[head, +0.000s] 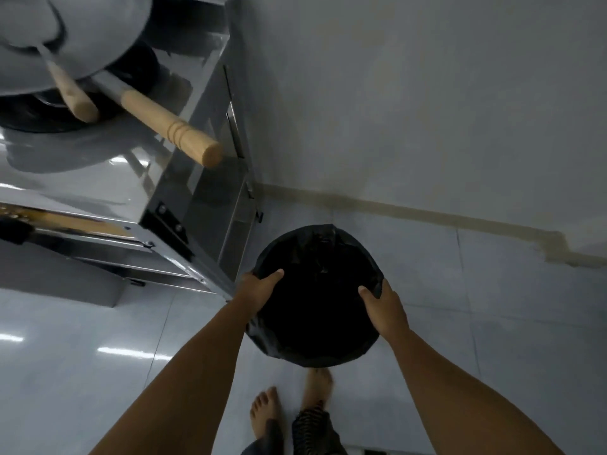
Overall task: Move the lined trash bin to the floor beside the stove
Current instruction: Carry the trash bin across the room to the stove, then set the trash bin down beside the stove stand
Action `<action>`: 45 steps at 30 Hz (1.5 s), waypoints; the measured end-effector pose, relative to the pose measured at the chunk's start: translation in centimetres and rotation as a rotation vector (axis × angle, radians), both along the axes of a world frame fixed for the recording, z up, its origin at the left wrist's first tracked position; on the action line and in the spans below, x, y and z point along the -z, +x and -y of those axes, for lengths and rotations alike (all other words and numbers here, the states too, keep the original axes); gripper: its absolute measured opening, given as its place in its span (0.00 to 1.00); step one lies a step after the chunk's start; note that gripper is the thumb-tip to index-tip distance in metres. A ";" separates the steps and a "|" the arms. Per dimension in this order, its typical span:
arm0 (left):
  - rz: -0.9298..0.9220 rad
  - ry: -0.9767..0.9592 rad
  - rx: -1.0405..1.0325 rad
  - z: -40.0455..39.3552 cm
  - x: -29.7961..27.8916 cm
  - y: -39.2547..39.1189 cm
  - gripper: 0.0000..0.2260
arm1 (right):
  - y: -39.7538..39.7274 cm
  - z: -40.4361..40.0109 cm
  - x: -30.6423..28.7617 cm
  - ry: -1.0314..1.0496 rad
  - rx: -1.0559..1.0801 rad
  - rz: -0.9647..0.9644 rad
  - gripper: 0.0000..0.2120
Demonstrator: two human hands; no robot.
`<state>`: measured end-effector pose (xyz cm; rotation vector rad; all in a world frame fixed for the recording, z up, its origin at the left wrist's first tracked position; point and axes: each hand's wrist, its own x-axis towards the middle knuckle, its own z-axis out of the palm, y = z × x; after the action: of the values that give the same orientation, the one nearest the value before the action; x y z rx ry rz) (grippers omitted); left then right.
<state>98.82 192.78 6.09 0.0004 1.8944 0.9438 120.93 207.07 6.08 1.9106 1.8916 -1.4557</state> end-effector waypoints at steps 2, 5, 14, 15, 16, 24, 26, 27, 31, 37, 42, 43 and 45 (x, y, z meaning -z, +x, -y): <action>0.015 -0.024 -0.004 -1.7 4.3 -1.2 0.36 | -1.6 -2.0 4.5 -0.015 -0.011 -0.020 0.35; 0.038 -0.057 -0.029 -3.8 10.9 -2.6 0.39 | -2.9 -4.6 11.8 -0.026 -0.027 -0.034 0.37; 0.043 -0.108 0.065 -5.4 28.1 -6.7 0.56 | -5.7 -6.4 24.9 0.147 -0.053 -0.007 0.30; 0.035 -0.117 0.063 -5.3 28.4 -6.7 0.55 | -5.8 -6.2 25.7 0.158 -0.048 0.000 0.30; 0.021 -0.119 0.059 -5.2 28.8 -6.8 0.54 | -5.8 -6.1 26.3 0.170 -0.046 0.014 0.31; -0.423 -0.284 0.568 -4.1 27.4 -3.6 0.40 | -4.9 -3.3 28.3 0.355 -0.159 0.147 0.36; -0.650 -0.337 0.792 -2.8 27.6 -1.9 0.41 | -4.3 -1.3 29.2 0.390 -0.169 0.162 0.38; -0.707 -0.344 0.831 -2.1 28.1 -1.5 0.43 | -4.1 -0.5 29.7 0.402 -0.168 0.155 0.39; -0.811 -0.339 0.853 -1.1 30.8 -2.0 0.39 | -3.5 0.0 32.0 0.469 -0.204 0.155 0.41; -0.900 -0.346 0.846 -4.2 31.1 -2.9 0.36 | -4.6 -2.7 33.3 0.548 -0.208 0.154 0.41; -0.940 -0.334 0.822 -8.5 31.8 -5.7 0.39 | -7.4 -7.3 33.7 0.584 -0.220 0.140 0.40; -0.949 -0.332 0.816 -9.5 32.0 -6.3 0.39 | -8.0 -8.3 33.8 0.590 -0.220 0.136 0.40; -0.967 -0.321 0.795 -11.3 32.2 -7.3 0.39 | -9.1 -10.2 34.0 0.603 -0.217 0.130 0.40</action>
<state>91.53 204.10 -26.09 1.1016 2.5430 0.0336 111.81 217.30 -27.93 1.8501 2.5732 -0.7266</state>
